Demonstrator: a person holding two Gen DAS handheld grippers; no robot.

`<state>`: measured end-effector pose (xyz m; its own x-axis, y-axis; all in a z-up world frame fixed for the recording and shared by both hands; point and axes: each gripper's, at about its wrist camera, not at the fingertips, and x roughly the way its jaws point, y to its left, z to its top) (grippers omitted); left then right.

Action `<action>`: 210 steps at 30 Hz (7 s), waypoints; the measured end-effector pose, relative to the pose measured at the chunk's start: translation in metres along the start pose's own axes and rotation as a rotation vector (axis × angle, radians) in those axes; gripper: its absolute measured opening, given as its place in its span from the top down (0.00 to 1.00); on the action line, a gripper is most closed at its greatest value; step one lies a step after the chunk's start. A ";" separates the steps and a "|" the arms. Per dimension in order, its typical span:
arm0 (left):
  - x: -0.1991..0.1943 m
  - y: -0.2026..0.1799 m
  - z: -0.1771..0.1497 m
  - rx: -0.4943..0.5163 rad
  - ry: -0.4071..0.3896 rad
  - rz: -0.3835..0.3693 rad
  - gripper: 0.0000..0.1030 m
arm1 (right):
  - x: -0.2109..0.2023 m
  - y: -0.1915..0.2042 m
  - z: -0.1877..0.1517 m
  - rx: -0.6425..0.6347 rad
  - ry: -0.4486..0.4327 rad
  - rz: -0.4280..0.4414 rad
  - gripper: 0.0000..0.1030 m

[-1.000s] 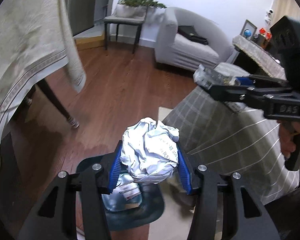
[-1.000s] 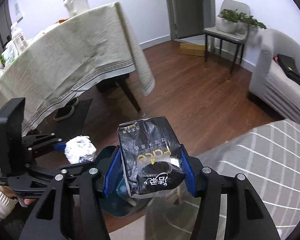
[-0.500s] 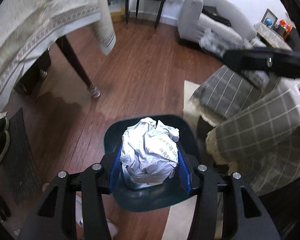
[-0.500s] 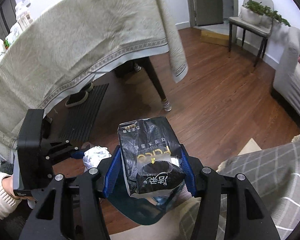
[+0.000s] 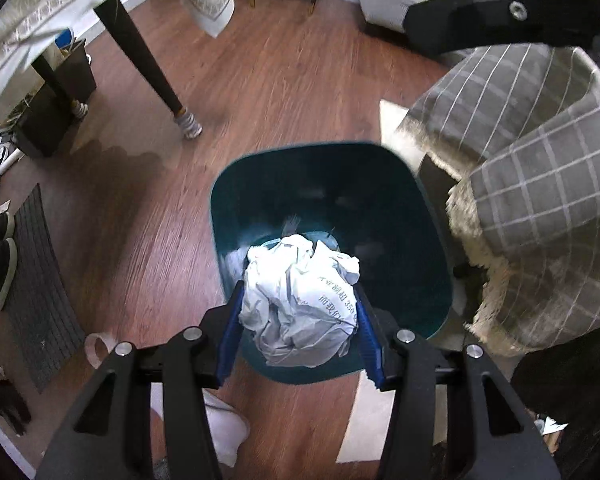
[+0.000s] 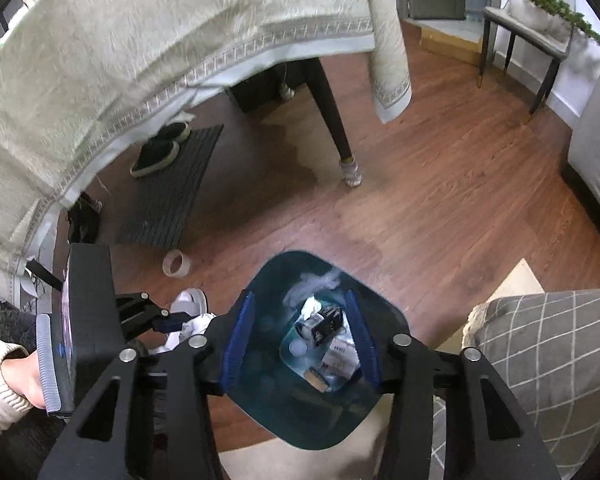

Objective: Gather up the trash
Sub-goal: 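Carry the foil ball with the left tool over the teal bin and open it, then open the right tool to drop the black snack bag into the teal bin, then move both open tools back over the table, then grasp the white plastic cap with the left tool while the right tool grasps the SanDisk box, then carry the cap with the left tool over the teal bin and open it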

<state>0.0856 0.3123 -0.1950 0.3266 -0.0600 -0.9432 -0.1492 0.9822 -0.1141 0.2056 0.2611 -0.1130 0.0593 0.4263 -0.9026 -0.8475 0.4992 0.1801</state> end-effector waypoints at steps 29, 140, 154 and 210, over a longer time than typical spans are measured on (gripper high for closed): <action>0.043 -0.008 -0.010 0.022 0.102 -0.004 0.36 | 0.033 -0.001 -0.023 -0.016 0.182 -0.049 0.53; -0.055 -0.421 0.144 0.510 -0.333 -0.209 0.69 | -0.341 -0.304 -0.287 0.557 -0.573 -0.561 0.65; -0.076 -0.386 0.133 0.444 -0.348 -0.272 0.69 | -0.313 -0.322 -0.273 0.597 -0.513 -0.566 0.85; -0.087 -0.090 0.069 0.007 -0.312 -0.116 0.69 | -0.193 -0.101 -0.045 0.168 -0.451 -0.196 0.99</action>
<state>0.1345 0.2416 -0.0810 0.6112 -0.1152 -0.7830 -0.0886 0.9732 -0.2123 0.2563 0.0948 0.0256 0.4610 0.5767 -0.6744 -0.7036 0.7007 0.1182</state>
